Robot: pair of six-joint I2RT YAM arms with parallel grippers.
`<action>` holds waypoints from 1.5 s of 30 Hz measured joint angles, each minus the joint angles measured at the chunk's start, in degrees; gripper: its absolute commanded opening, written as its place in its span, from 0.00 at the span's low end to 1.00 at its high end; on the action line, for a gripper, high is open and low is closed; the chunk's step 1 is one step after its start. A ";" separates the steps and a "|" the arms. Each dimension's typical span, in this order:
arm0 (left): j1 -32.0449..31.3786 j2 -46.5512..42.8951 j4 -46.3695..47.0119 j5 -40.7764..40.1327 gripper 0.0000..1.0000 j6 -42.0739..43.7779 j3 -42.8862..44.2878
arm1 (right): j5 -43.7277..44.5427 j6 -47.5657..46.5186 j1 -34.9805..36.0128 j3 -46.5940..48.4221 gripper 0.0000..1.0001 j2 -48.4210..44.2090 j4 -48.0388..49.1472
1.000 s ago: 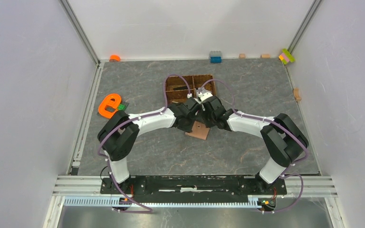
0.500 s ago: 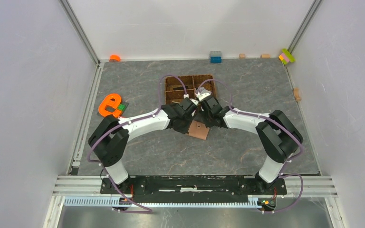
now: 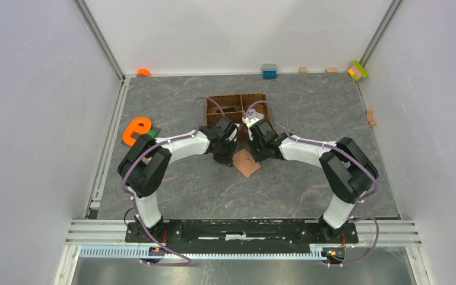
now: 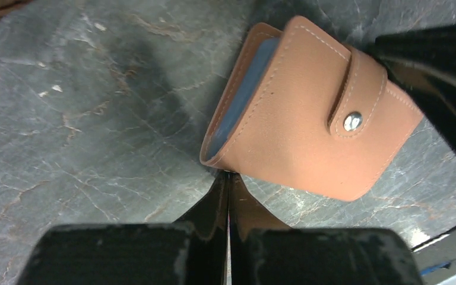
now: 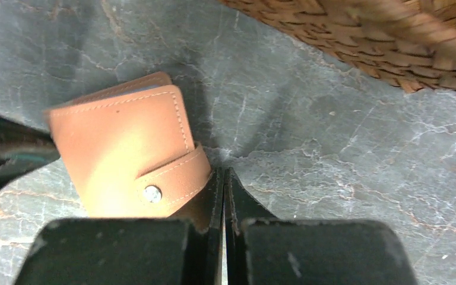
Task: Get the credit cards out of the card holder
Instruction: Open the card holder at the center of the board.
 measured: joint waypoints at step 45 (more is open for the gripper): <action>5.29 -4.96 9.03 5.16 0.40 -4.24 -7.48 | 1.46 2.82 8.33 -7.34 0.81 -5.79 9.11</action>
